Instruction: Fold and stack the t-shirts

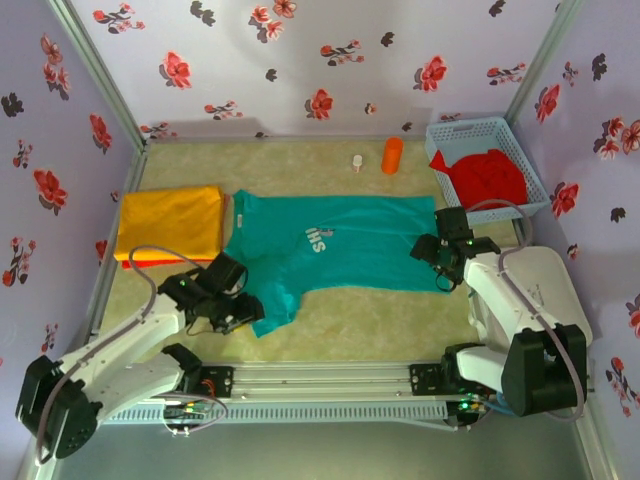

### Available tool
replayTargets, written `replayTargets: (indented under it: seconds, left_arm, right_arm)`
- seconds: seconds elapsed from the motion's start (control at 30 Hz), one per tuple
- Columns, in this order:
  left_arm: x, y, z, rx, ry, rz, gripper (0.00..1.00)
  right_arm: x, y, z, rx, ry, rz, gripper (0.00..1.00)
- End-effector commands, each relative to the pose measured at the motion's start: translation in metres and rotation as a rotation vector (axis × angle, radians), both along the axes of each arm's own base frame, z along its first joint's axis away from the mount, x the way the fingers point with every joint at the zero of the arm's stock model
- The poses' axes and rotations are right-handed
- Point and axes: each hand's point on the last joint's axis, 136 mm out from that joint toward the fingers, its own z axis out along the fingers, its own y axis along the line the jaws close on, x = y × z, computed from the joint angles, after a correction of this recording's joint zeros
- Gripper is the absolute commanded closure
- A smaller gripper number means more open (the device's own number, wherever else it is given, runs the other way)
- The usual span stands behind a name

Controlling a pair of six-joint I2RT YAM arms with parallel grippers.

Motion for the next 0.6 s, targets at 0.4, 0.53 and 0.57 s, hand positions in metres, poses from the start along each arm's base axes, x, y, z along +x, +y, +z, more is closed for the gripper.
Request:
replayTargets:
  seconds: [0.4,0.53,0.57]
  left_arm:
    - [-0.003,-0.009,-0.031,-0.028,0.064,0.145,0.68]
    - [-0.004,-0.012,-0.039,-0.039,0.081,0.149,0.69]
    - [-0.005,-0.012,-0.040,-0.033,0.085,0.148,0.69]
  right_arm:
    - [-0.027,-0.026,-0.031,-0.070,0.168,-0.097,0.18]
    - [-0.036,-0.035,-0.031,-0.103,0.184,-0.122,0.20]
    - [-0.039,-0.036,-0.032,-0.099,0.189,-0.127,0.21]
